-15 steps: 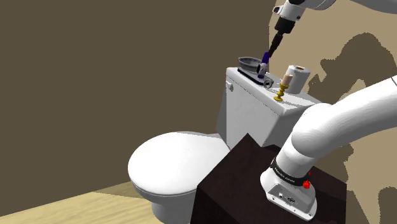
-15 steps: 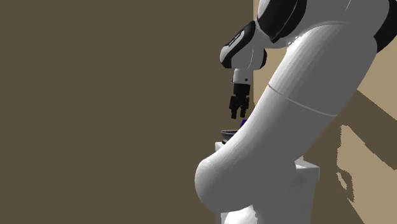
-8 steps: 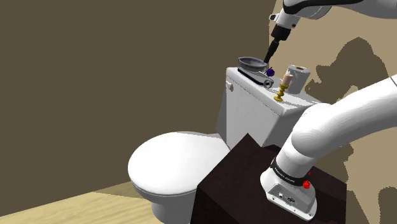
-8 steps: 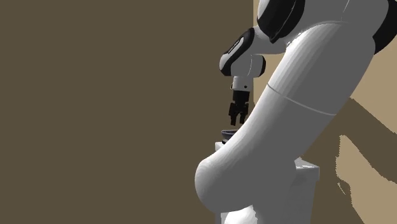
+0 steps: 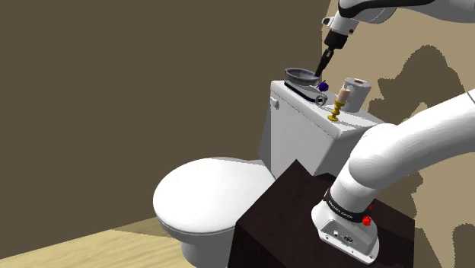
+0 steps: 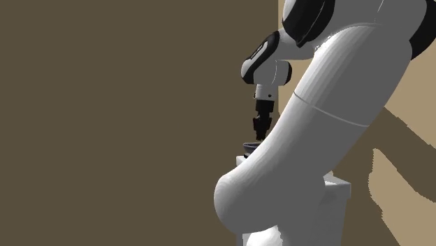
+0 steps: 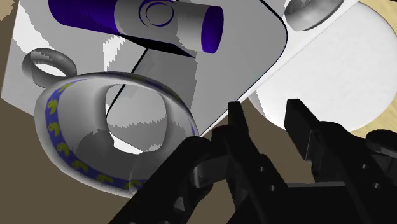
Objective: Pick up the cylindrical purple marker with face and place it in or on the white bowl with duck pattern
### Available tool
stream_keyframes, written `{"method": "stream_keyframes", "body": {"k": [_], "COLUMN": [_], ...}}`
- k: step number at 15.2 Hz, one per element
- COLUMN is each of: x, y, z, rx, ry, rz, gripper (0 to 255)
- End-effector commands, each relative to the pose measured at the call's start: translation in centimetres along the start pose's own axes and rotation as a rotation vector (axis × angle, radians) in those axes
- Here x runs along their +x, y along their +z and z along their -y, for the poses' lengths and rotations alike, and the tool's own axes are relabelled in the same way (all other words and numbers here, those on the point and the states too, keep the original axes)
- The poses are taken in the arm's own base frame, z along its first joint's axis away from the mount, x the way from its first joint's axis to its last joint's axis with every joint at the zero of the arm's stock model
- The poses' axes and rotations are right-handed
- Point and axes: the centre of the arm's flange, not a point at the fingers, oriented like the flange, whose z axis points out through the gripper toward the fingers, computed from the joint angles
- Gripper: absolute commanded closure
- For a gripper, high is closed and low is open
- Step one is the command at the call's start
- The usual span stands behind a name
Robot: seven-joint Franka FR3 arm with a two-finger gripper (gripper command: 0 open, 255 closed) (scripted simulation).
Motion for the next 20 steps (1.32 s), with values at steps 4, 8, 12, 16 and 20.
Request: {"method": "stream_keyframes", "body": {"k": [4,8,12,16,20], "x": [0.0,0.0,-5.5,-11.1,-13.7], "y": [0.0,0.0,0.8,3.1,6.3], "z": [0.0,0.0,-2.5,-7.9,-14.9], "rx": [0.000,0.000,0.015,0.035,0.056], "ry": [0.000,0.000,-0.290,-0.677,-1.064], "rz": [0.000,0.000,-0.143,-0.333,-0.524], "gripper": [255,255,0,0,0]}}
